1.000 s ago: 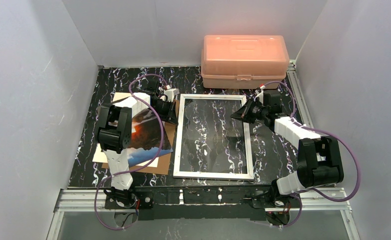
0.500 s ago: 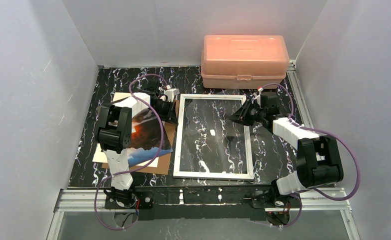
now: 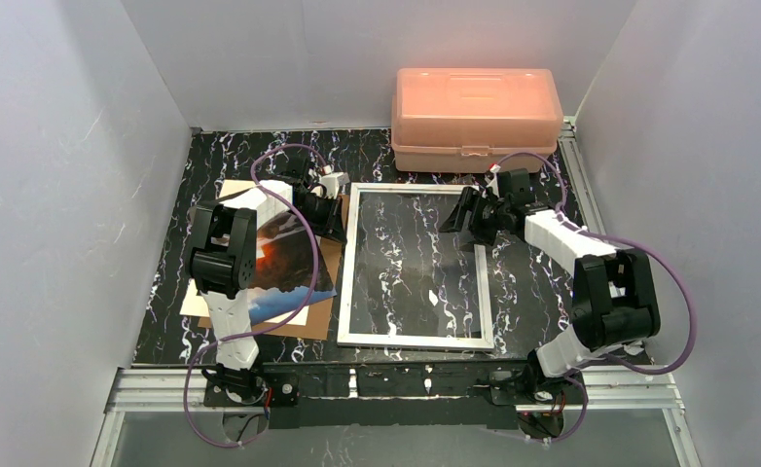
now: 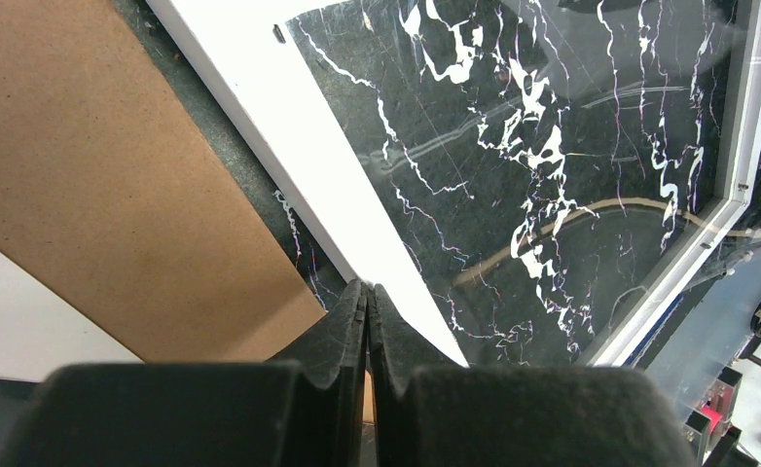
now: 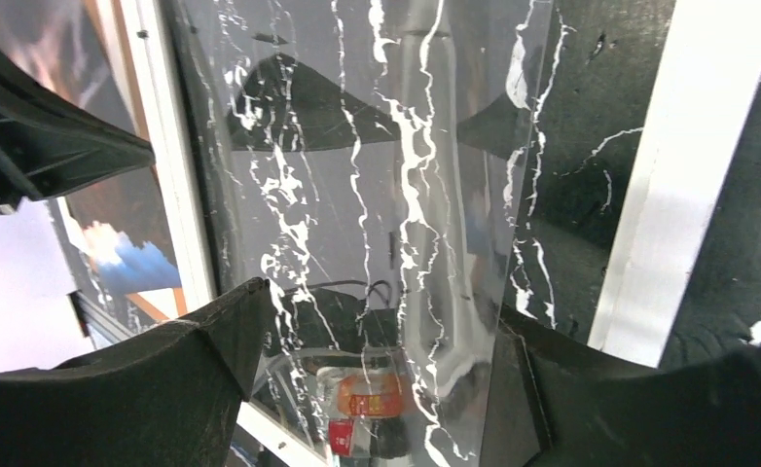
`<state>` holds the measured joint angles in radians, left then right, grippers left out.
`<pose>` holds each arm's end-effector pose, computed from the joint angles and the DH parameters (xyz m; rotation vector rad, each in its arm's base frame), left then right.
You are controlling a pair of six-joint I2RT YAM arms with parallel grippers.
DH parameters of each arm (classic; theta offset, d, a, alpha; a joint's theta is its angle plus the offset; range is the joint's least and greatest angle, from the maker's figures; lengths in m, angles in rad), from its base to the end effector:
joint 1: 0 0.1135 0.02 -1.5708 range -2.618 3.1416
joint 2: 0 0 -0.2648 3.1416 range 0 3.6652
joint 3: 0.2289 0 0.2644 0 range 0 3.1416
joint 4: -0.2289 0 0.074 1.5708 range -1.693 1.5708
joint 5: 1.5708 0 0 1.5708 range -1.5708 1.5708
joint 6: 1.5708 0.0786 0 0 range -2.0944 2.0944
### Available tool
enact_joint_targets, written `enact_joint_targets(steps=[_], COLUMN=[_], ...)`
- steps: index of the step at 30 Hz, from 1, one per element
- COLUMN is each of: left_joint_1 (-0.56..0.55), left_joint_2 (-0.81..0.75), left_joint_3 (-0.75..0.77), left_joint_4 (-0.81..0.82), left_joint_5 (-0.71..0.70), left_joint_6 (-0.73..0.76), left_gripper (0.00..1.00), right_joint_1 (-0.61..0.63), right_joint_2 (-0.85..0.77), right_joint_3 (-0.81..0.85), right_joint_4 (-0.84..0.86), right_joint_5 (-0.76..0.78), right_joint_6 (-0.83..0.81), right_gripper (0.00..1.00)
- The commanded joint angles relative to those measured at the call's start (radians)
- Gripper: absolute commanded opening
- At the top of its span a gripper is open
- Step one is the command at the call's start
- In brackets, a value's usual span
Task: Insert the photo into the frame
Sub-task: Place the photo frame item in the photo frame.
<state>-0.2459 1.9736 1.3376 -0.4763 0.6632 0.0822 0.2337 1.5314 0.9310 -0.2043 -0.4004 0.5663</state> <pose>0.4021 -0.1508 0.1305 0.6284 2.5215 -0.9383 0.3406 0.1126 0.1766 0.2085 2.4546 0.8441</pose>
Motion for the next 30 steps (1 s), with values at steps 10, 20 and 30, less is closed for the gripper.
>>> enact_joint_targets(steps=[10,20,30], left_joint_1=[-0.006,-0.006,-0.003], left_joint_2=[0.018,0.016,0.016], left_joint_3=[0.004,0.003,0.004], left_joint_4=[-0.038,-0.042,-0.050], left_joint_5=[0.031,0.027,0.027], left_joint_6=[0.005,0.007,0.010], left_gripper=[0.00,0.00,0.00], right_joint_1=[0.019,0.018,0.019], right_joint_2=[0.071,0.097,0.117], right_joint_3=[0.153,0.175,0.195], right_joint_4=[-0.197,-0.221,-0.230], right_joint_5=[0.133,0.178,0.199], right_joint_6=[-0.145,-0.173,-0.182], right_gripper=[0.87,0.94,0.96])
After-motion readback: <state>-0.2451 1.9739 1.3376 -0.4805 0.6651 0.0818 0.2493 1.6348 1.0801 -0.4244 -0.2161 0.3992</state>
